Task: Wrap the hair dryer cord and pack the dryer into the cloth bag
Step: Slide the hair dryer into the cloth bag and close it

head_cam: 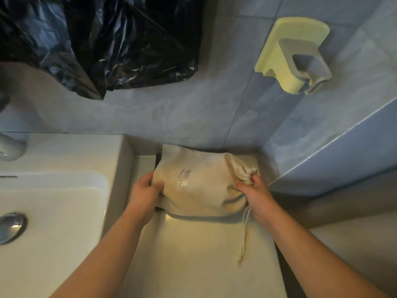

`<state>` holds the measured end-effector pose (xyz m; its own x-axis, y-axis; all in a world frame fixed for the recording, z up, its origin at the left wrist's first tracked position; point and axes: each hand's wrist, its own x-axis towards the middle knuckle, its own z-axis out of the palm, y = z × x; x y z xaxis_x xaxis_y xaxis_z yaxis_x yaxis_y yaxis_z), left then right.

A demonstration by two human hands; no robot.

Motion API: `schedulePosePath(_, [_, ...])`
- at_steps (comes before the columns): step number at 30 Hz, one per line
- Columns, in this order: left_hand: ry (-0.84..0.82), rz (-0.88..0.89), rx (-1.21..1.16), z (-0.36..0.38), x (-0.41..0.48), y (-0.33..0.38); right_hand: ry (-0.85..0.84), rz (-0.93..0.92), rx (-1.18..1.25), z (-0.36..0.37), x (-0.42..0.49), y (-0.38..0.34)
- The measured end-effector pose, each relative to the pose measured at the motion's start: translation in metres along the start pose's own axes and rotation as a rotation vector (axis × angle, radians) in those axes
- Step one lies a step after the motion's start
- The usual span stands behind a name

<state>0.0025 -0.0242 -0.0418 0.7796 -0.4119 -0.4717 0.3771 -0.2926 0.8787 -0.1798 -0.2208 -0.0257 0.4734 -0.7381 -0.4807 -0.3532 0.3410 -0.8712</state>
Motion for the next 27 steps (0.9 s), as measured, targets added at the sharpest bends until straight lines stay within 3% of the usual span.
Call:
schedulePosePath(4, [0.0, -0.019, 0.045, 0.003, 0.014, 0.0, -0.023, -0.013, -0.033, 0.008, 0.019, -0.001])
schedulePosePath(10, [0.075, 0.108, 0.221, 0.006, 0.019, 0.002, -0.035, -0.015, -0.159, 0.011, 0.036, 0.003])
schedulePosePath(13, [0.179, 0.152, 0.38, 0.009, 0.016, 0.0, -0.011, -0.021, -0.361, 0.01, 0.035, -0.004])
schedulePosePath(15, [0.249, 0.231, 0.521, 0.008, 0.011, -0.004, 0.098, -0.106, -0.504, 0.01, 0.028, -0.007])
schedulePosePath(17, [0.159, 0.333, 0.645, 0.005, 0.008, -0.011, 0.135, -0.235, -0.636, 0.011, 0.019, -0.006])
schedulePosePath(20, [-0.088, 0.302, 0.781, 0.005, 0.01, -0.024, 0.007, -0.246, -0.655, 0.017, 0.013, 0.002])
schedulePosePath(27, [-0.083, 0.318, 0.851, 0.006, 0.021, -0.034, -0.09, -0.146, -0.565, 0.021, 0.026, 0.009])
